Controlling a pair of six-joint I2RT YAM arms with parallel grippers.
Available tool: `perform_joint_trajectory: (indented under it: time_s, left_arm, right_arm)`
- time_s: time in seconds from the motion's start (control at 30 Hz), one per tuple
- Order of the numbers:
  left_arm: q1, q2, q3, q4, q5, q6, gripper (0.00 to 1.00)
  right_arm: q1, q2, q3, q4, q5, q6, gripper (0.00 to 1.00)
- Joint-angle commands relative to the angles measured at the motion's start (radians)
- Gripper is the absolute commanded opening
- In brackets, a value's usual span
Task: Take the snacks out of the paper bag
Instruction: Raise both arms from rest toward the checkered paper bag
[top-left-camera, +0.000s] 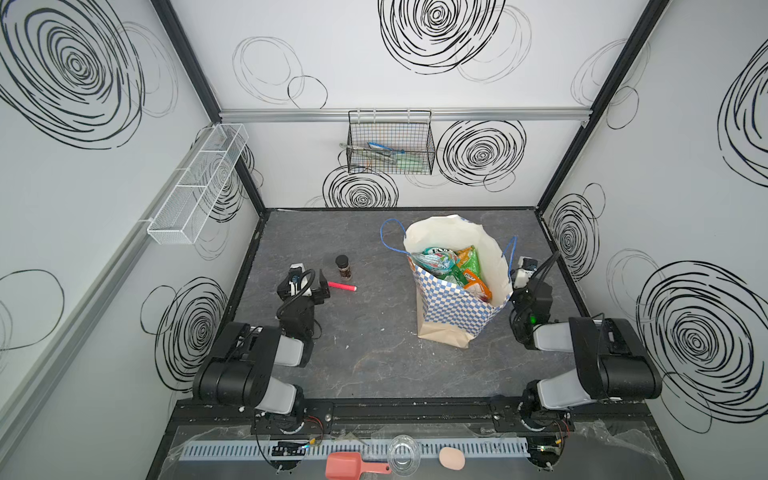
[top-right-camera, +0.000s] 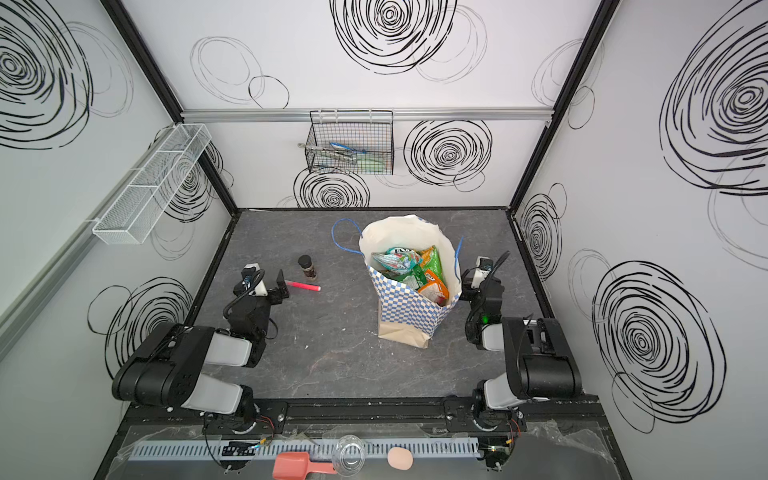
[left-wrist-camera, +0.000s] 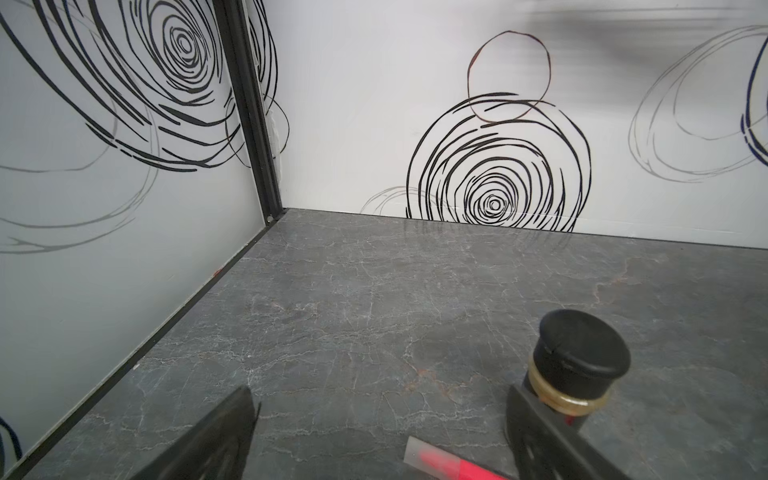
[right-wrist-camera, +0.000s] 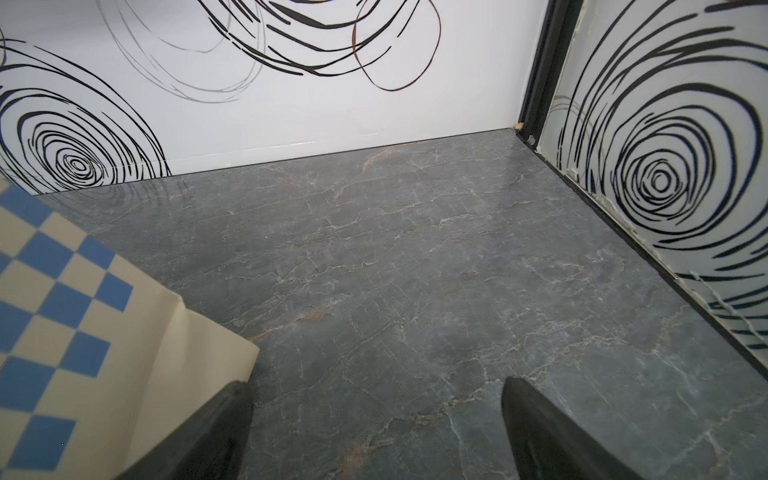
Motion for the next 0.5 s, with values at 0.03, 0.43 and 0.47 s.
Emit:
perform_joint_trajectory:
  time_s: [0.03,0.43,0.47]
  left_arm:
    - [-0.005,0.007,0.002,0.094,0.005,0.014,0.96]
    - [0.001,0.005,0.003,0.093,0.017,0.009,0.96]
    - [-0.001,0.005,0.002,0.093,0.014,0.011,0.96]
  right_arm:
    - [-0.003,0.001,-0.001,0.047,-0.002,-0.011,0.97]
    - [-0.003,0.001,-0.001,0.047,-0.002,-0.011,0.97]
    - [-0.002,0.001,0.001,0.046,-0.002,-0.011,0.97]
